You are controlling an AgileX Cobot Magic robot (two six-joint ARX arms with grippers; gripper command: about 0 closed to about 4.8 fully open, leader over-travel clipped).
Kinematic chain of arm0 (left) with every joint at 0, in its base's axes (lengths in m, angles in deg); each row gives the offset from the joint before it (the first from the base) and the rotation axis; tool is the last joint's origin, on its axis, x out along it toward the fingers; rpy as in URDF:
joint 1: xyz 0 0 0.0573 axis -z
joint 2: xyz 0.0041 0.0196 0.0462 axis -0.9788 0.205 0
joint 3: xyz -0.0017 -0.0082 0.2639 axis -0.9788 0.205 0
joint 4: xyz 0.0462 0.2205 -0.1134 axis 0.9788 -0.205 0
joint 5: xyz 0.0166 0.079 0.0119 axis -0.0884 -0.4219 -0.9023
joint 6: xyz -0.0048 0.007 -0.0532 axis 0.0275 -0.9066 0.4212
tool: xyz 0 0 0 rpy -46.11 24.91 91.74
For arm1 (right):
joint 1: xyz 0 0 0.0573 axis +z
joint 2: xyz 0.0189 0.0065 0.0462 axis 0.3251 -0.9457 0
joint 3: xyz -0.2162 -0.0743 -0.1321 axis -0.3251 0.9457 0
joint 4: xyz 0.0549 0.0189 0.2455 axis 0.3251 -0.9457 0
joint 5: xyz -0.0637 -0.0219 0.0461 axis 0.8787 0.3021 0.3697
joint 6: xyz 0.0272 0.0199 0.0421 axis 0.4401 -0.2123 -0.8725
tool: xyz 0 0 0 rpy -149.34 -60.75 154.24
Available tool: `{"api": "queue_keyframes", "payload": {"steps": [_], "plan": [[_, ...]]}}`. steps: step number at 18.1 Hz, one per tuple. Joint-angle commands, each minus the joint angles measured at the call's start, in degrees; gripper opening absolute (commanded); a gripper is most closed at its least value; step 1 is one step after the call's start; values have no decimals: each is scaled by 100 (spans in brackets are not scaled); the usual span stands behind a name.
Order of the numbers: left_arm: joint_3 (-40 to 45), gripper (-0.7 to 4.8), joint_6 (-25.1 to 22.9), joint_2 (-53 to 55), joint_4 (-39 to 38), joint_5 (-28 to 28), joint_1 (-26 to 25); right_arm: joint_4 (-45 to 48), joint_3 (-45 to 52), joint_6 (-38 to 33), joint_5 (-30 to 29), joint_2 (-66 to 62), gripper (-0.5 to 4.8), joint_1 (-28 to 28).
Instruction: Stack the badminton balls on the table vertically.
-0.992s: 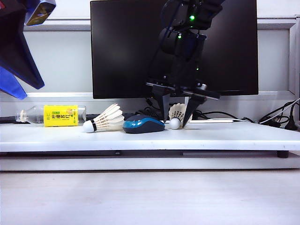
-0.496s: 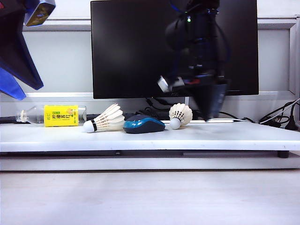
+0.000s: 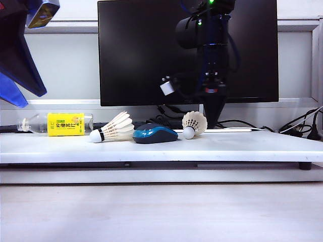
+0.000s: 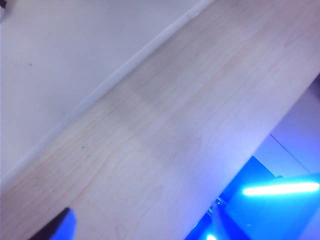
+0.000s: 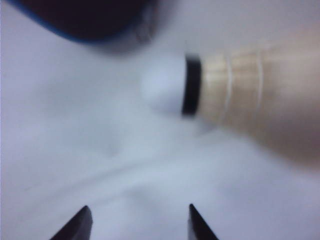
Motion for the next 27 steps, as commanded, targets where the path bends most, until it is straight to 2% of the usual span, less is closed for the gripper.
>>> {"api": "queue_keyframes", "payload": {"steps": [1, 5, 10, 12, 15, 21, 27], "plan": [[-17, 364, 11, -9, 22, 42, 4, 437, -37, 1370, -352, 31, 252, 11], [-15, 364, 9, -9, 46, 39, 4, 651, -59, 1731, -299, 31, 252, 50], [-7, 364, 11, -9, 52, 42, 4, 791, -59, 3827, -518, 31, 252, 138], [-7, 364, 11, -9, 44, 39, 4, 1045, -59, 4315, -522, 31, 252, 149], [-7, 364, 11, -9, 17, 42, 4, 1318, -59, 4422, -516, 31, 252, 146], [-7, 364, 9, -9, -57, 160, 4, 1075, -57, 4247, -487, 31, 252, 146], [2, 364, -22, -9, -66, 190, 4, 719, -57, 4535, -323, 31, 252, 125]]}}
